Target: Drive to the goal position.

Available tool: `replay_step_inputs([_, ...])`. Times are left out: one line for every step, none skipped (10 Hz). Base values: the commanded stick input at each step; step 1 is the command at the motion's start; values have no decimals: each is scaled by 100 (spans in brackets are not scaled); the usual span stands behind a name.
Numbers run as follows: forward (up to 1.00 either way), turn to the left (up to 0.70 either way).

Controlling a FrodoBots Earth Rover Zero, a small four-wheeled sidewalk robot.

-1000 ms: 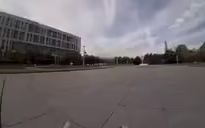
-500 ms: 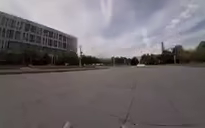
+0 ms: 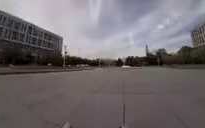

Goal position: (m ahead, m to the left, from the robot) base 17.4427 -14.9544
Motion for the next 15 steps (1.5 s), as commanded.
replay_step_inputs([100,-40])
replay_step_inputs([100,-40])
replay_step_inputs([100,-40])
replay_step_inputs([100,-40])
replay_step_inputs([100,-40])
replay_step_inputs([100,-40])
replay_step_inputs([100,-40])
replay_step_inputs([100,-40])
replay_step_inputs([100,-40])
replay_step_inputs([100,-40])
replay_step_inputs([100,-40])
replay_step_inputs([100,-40])
replay_step_inputs([100,-40])
replay_step_inputs([100,-40])
replay_step_inputs([100,-40])
